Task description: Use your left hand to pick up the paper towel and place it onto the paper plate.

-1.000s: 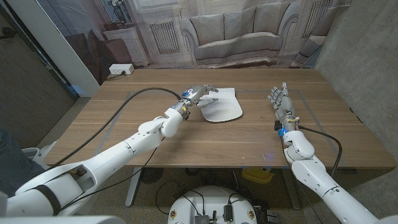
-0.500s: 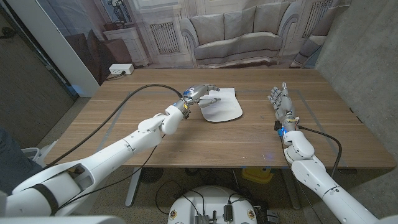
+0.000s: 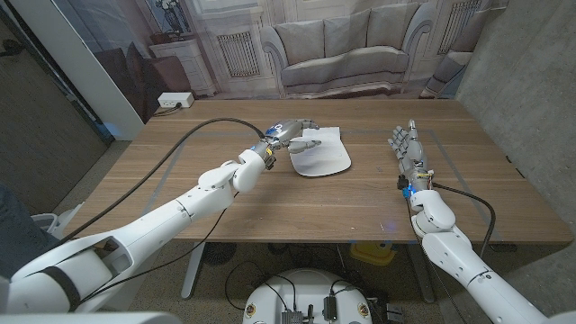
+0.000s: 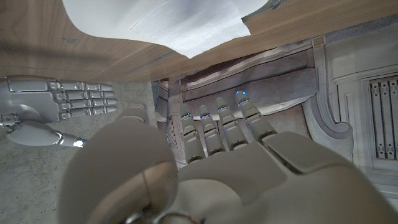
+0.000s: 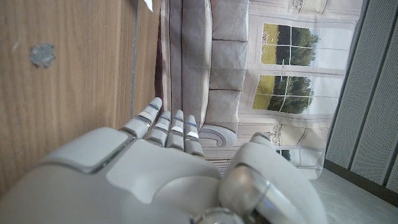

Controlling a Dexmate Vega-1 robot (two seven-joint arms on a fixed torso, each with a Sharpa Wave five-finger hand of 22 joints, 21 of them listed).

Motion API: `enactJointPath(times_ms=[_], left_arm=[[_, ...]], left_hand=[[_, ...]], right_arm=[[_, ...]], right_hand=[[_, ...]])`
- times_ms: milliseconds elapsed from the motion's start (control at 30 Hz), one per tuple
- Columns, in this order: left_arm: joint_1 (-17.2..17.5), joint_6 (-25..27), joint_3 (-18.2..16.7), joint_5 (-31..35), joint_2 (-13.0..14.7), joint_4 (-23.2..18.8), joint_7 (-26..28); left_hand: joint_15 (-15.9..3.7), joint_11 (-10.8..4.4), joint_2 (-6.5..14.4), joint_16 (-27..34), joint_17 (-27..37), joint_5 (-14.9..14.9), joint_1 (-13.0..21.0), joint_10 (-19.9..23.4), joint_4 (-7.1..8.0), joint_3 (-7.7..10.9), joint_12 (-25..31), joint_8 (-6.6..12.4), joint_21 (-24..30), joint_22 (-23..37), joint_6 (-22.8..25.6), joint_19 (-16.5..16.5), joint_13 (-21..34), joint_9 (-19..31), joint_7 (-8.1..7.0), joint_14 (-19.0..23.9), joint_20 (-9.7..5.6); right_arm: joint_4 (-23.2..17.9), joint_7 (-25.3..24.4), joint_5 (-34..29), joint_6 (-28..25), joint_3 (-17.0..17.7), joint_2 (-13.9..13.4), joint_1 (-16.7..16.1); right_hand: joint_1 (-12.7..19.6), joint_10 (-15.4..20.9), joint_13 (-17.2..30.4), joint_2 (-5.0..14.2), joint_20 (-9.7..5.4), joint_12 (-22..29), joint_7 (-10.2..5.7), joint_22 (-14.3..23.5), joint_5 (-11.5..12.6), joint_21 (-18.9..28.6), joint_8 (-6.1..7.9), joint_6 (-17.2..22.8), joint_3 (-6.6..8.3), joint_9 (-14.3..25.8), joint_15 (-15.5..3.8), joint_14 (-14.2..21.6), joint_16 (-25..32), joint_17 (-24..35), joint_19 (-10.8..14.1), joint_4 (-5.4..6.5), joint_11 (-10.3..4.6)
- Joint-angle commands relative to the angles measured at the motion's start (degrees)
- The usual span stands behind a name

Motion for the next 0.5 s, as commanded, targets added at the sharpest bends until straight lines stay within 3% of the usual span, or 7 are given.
enactJointPath(times_ms=[33,500], left_arm=[[0.62,0.43,-1.02,0.66,0.49,-2.60,-0.11],[1.69,-0.94,-3.98,-0.38,2.39,-6.28,0.39]], left_hand=[[-3.70,0.05,-0.01,0.34,-0.06,0.47,-0.23,0.07,0.00,-0.13,0.28,0.17,-0.08,0.32,-0.23,-0.29,0.17,-0.04,-0.03,-0.42,-0.08],[-3.78,-0.09,-0.19,0.49,-0.15,0.68,-0.18,0.13,-0.13,-0.21,0.51,0.41,0.03,0.30,-0.14,-0.58,0.15,-0.05,0.04,-0.33,-0.53]], right_arm=[[-0.23,0.06,0.00,0.25,0.12,-0.09,-0.20],[-0.99,-0.70,-0.48,0.93,0.17,0.26,-1.08]], right_hand=[[0.44,0.51,0.01,-0.04,-0.20,0.02,-0.07,0.14,-0.03,-0.26,0.16,0.57,0.08,0.28,0.12,0.56,-0.33,0.01,0.52,-0.28,0.09],[0.48,0.53,0.01,0.02,-0.24,0.03,-0.08,0.14,-0.04,-0.33,0.15,0.57,0.06,0.28,0.11,0.54,-0.34,0.02,0.61,-0.34,0.21]])
